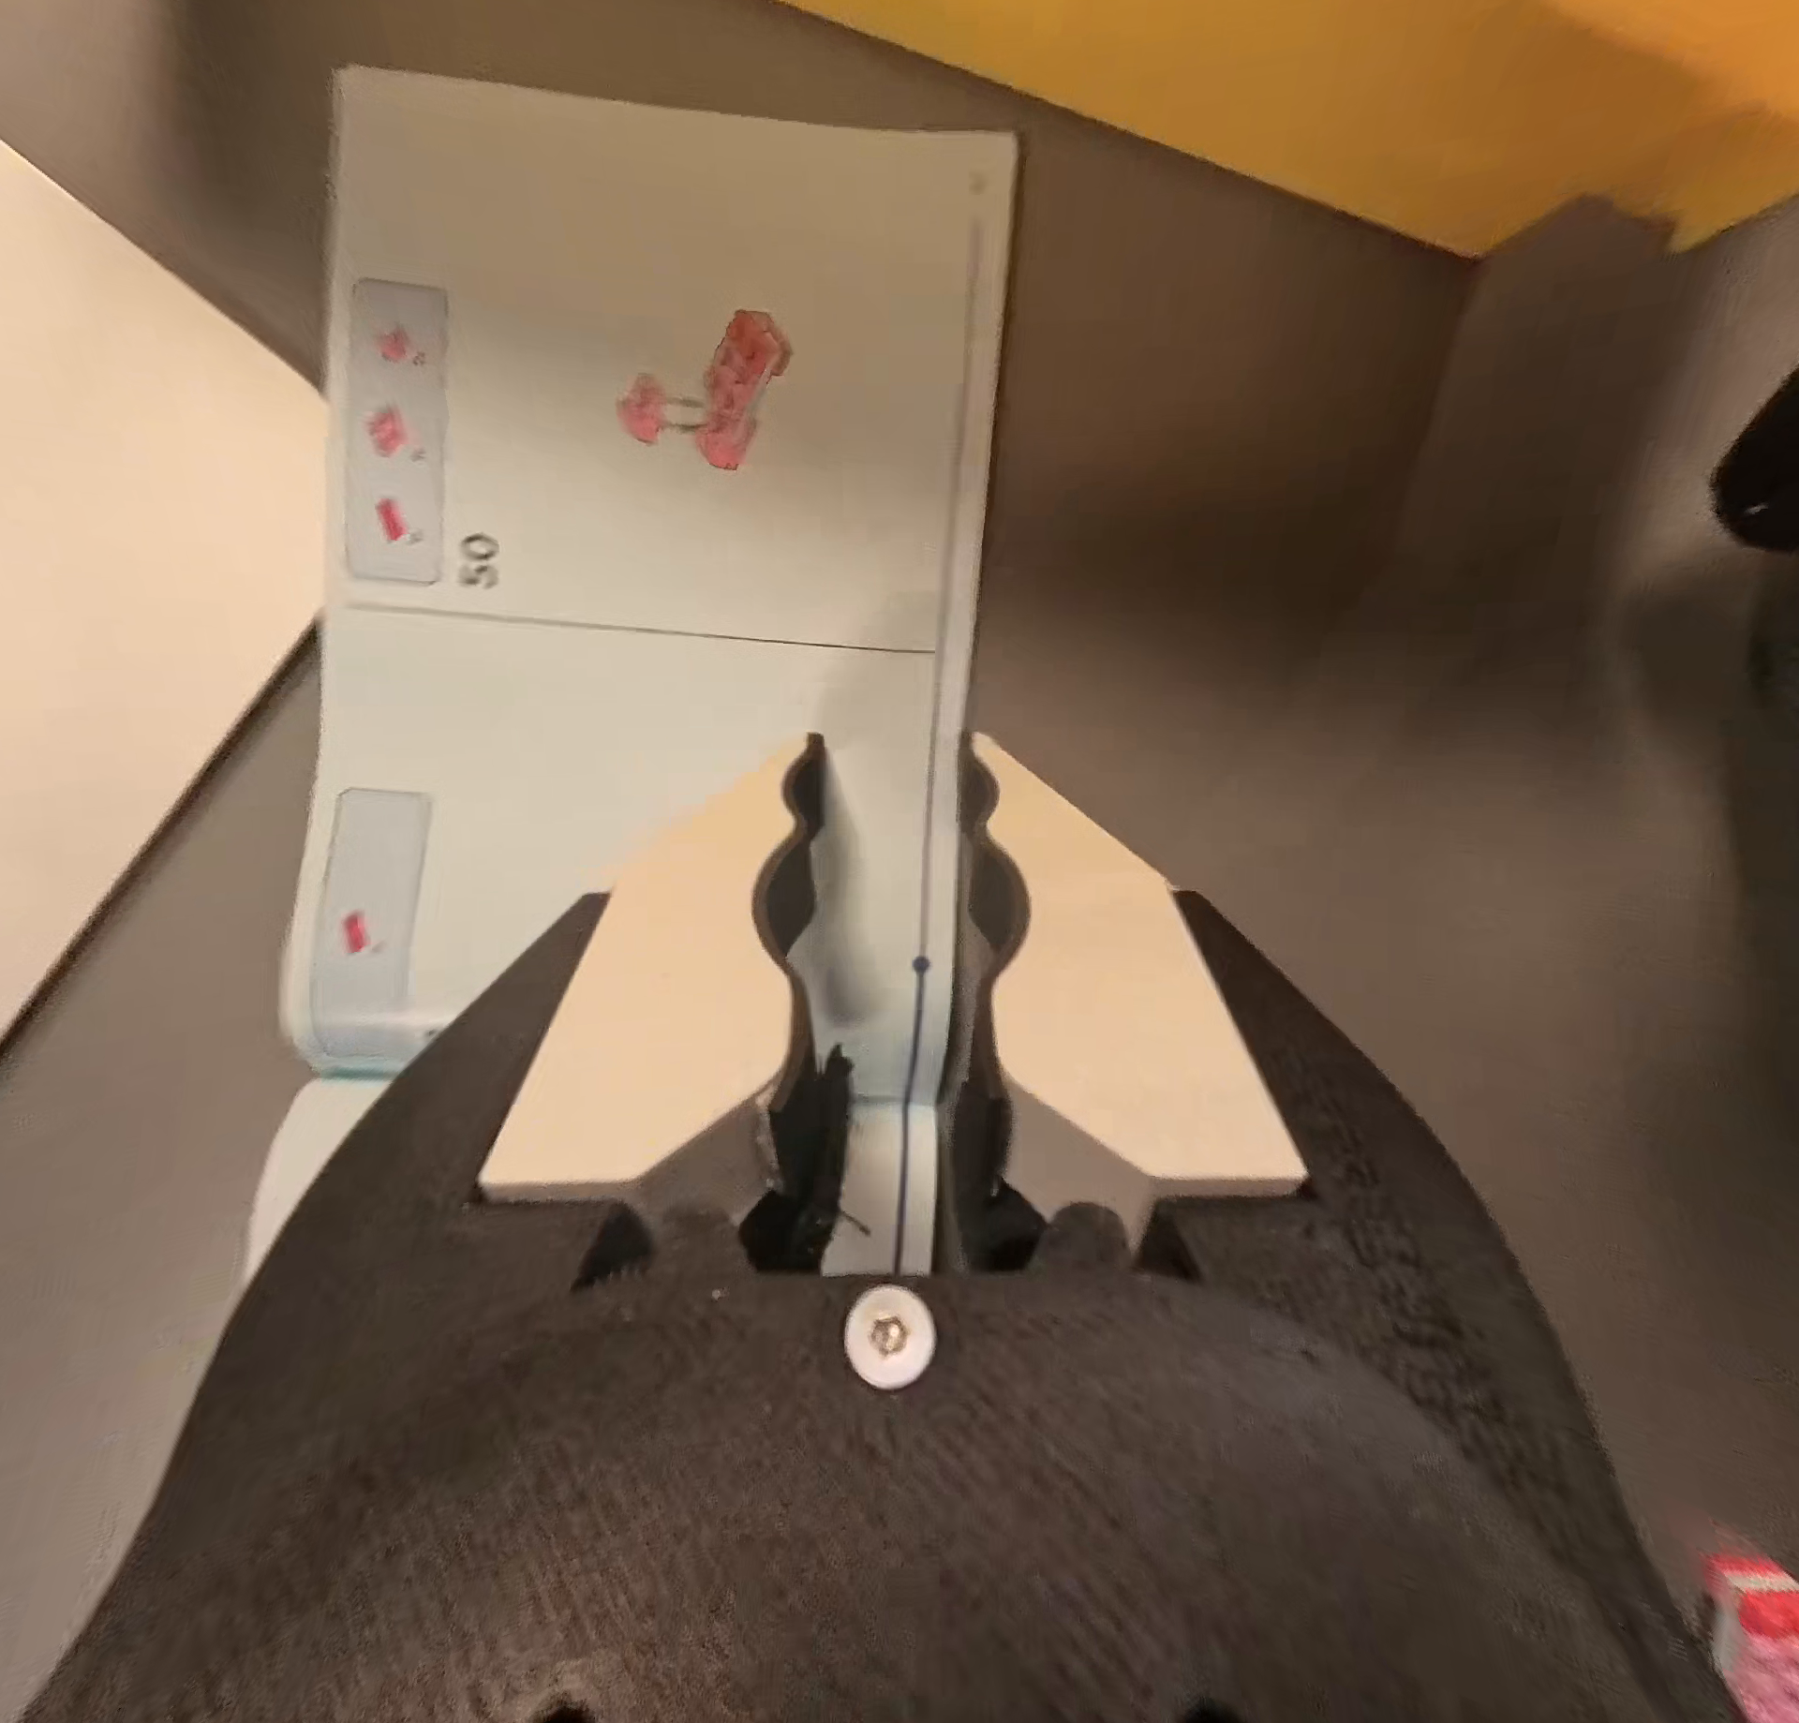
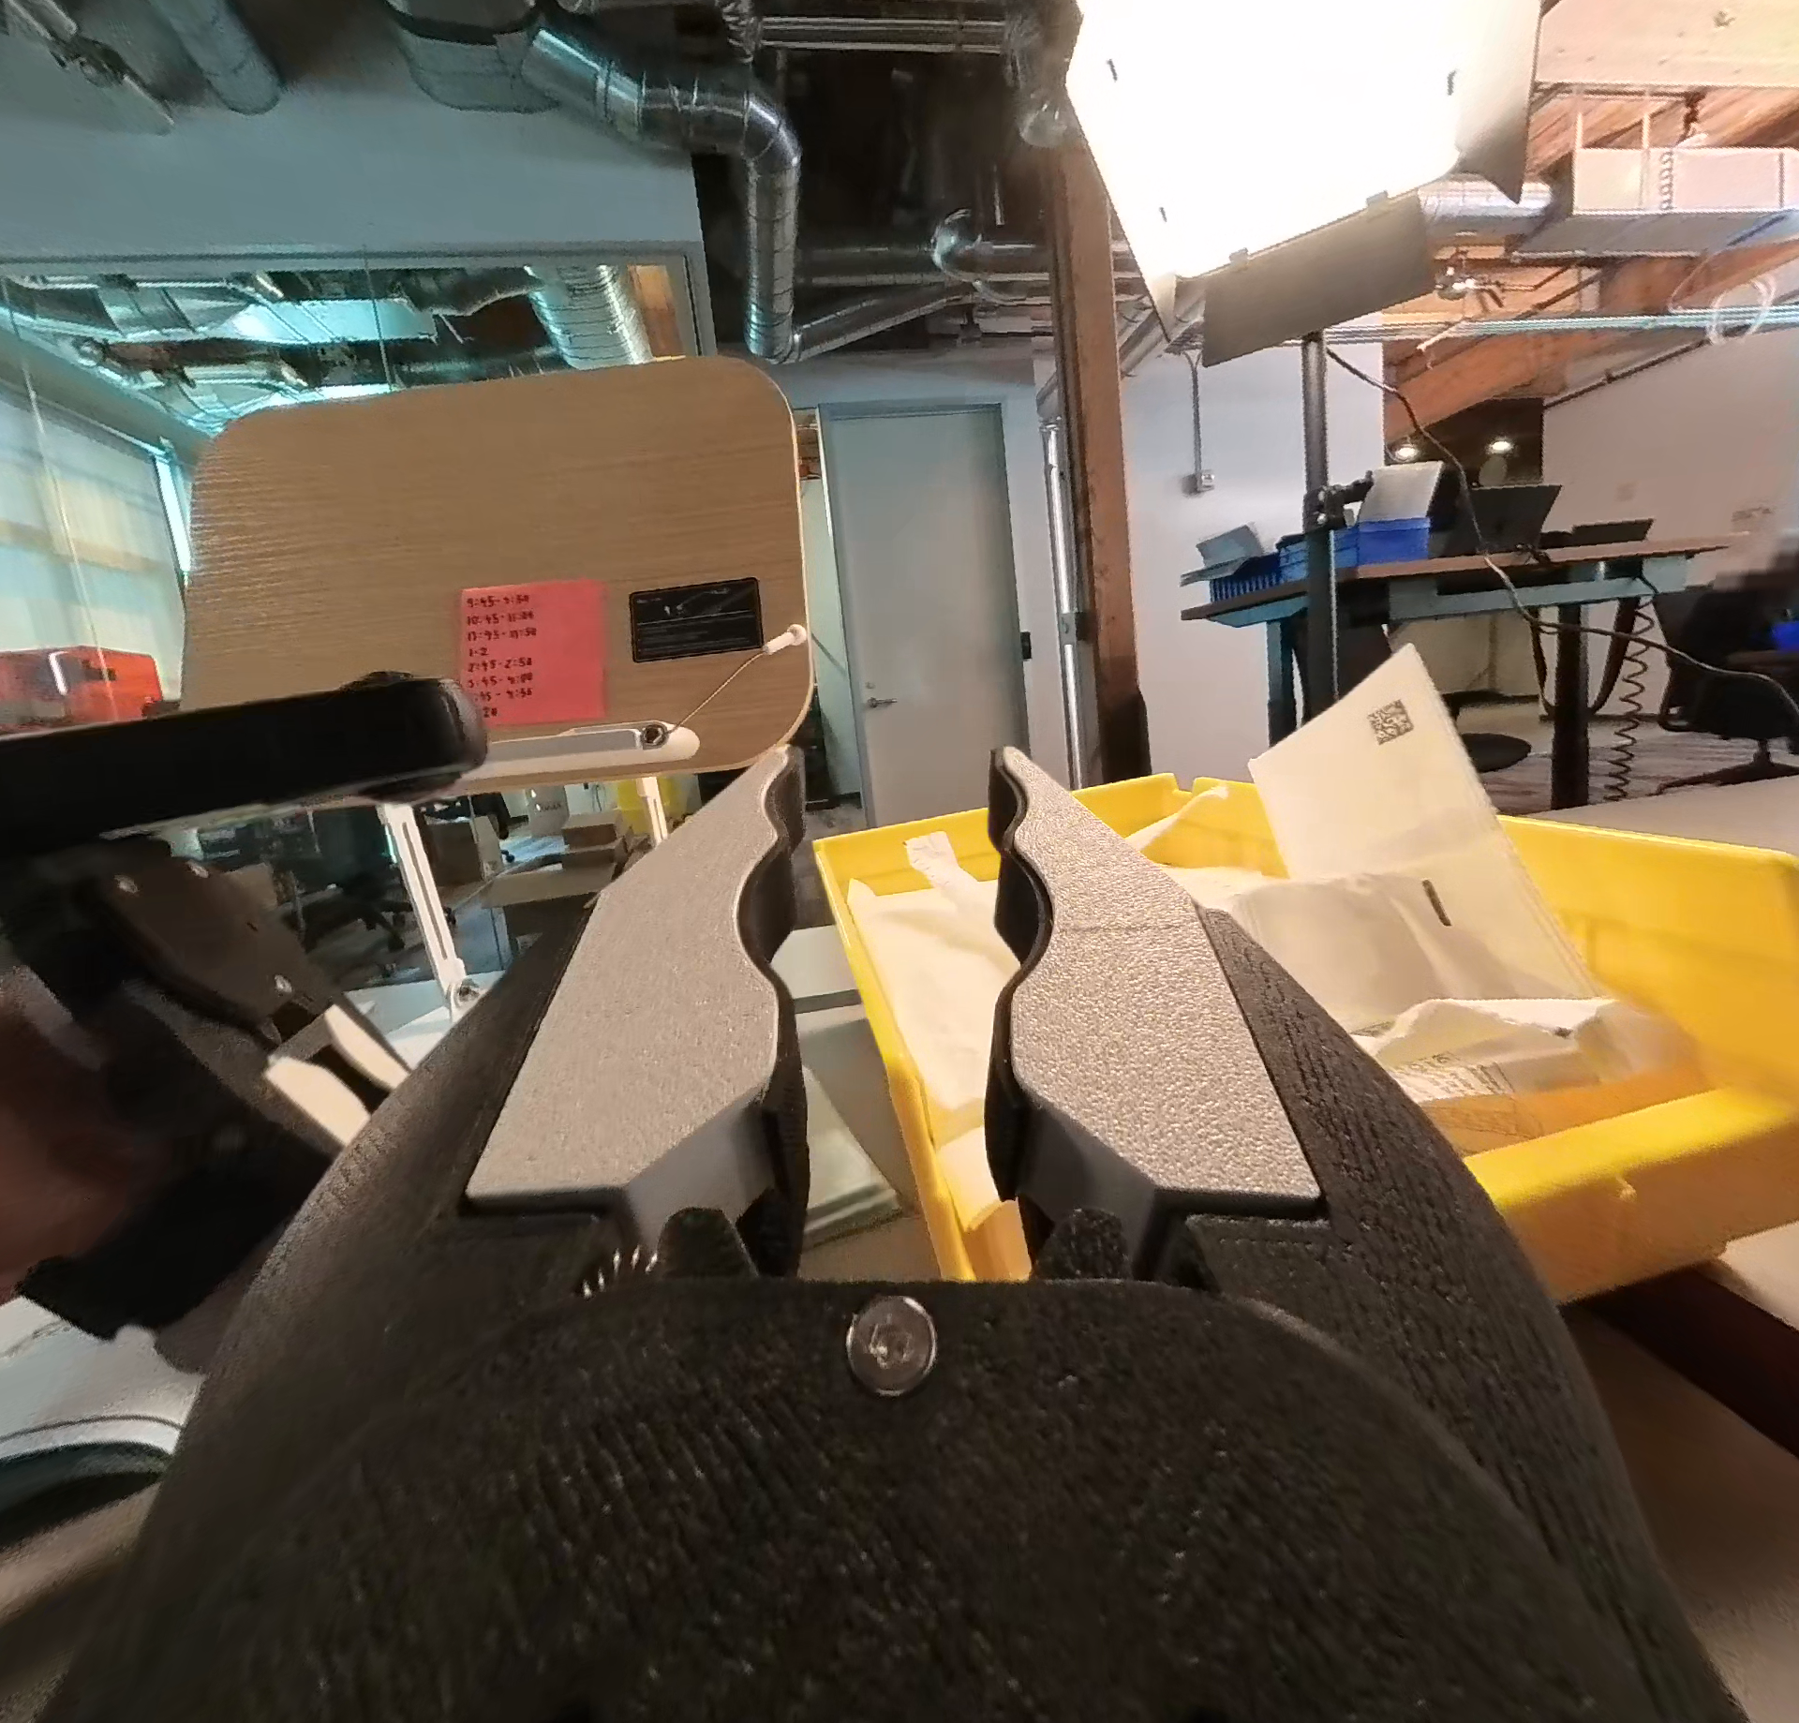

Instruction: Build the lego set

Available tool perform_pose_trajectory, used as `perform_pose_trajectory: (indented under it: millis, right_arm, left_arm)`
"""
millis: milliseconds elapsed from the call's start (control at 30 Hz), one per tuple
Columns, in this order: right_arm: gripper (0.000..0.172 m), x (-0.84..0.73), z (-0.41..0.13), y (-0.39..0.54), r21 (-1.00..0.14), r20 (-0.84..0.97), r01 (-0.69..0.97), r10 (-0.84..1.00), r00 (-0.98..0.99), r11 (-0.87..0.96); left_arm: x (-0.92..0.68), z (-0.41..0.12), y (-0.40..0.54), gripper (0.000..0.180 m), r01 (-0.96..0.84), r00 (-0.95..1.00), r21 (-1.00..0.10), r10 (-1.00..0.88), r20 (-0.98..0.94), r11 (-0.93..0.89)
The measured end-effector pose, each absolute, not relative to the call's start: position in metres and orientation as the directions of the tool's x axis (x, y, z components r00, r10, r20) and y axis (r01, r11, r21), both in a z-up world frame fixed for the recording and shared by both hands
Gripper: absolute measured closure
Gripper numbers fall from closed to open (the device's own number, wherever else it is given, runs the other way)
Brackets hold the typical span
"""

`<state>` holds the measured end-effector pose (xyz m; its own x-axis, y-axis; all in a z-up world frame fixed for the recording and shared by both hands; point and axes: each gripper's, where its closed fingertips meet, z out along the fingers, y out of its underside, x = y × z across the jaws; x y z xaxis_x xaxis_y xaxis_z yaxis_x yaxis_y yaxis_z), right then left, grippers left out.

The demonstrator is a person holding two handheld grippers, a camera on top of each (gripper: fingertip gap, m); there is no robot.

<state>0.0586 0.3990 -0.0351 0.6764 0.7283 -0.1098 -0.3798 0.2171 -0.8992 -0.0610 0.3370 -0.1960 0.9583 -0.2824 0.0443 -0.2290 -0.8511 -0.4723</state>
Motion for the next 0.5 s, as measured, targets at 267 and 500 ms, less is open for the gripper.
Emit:
perform_pose_trajectory:
  millis: [267,500]
  right_arm:
    - [0.137,0.053,-0.036,0.396,-0.907,-0.083,-0.358,0.740,0.668,0.222]
    - [0.139,0.045,-0.035,0.389,-0.912,-0.032,-0.326,0.750,0.660,0.249]
  left_arm:
    - [-0.061,-0.196,0.333,0.180,-0.154,0.959,-0.492,-0.250,0.134,-0.857]
    - [-0.087,-0.196,0.325,0.179,-0.188,0.982,-0.494,-0.172,-0.079,-0.849]
